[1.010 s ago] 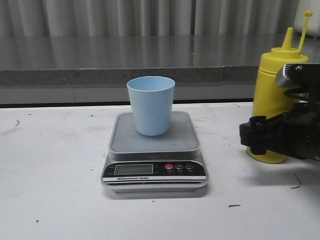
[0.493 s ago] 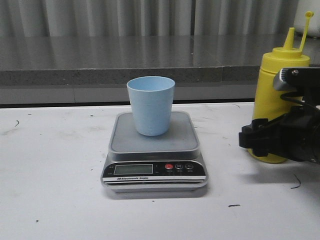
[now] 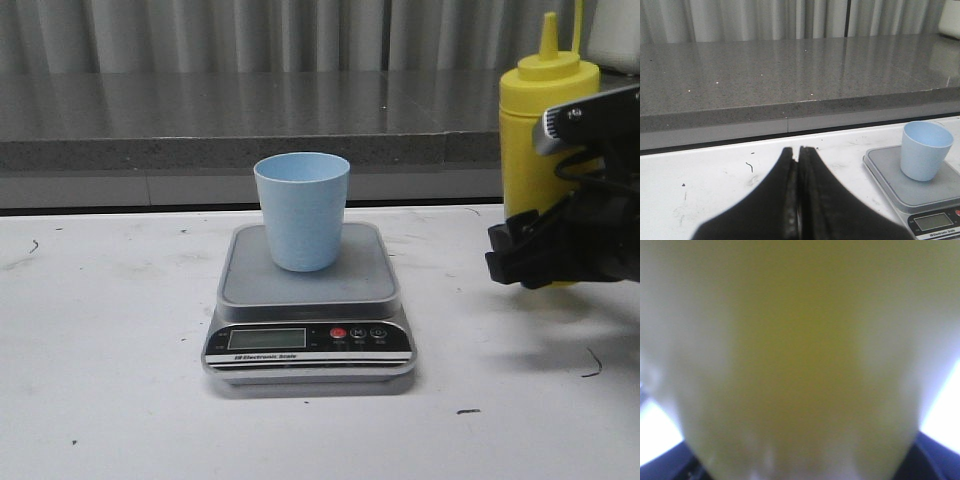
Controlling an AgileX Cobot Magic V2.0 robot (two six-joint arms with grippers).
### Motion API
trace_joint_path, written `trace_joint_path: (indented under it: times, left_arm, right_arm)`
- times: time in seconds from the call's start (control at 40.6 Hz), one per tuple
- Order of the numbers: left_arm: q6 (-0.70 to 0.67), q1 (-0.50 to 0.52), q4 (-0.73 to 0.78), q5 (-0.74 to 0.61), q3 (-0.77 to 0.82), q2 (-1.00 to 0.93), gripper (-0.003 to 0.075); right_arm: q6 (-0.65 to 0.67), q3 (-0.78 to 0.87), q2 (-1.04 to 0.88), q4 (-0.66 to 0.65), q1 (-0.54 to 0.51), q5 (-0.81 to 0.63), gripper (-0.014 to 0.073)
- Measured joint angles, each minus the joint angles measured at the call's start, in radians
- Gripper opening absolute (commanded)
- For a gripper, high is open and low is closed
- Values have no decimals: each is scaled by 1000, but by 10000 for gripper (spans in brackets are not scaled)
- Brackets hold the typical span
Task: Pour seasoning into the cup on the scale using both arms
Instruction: 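Lift the yellow bottle with the right gripper and tilt nozzle toward the cup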
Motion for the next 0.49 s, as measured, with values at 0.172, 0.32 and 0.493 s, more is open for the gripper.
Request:
trace_joint_path:
  times: [0.172,0.32,0.493]
  left_arm:
    - [0,0,0,0,0,0,-20]
    - [0,0,0,0,0,0,-20]
    - [0,0,0,0,0,0,-20]
  right_arm:
    - [-228,-52,-110,1,0,167,239]
    - [-401,-142,-140,9,0,347,239]
    - [-601,-273,-140,45,0,577,239]
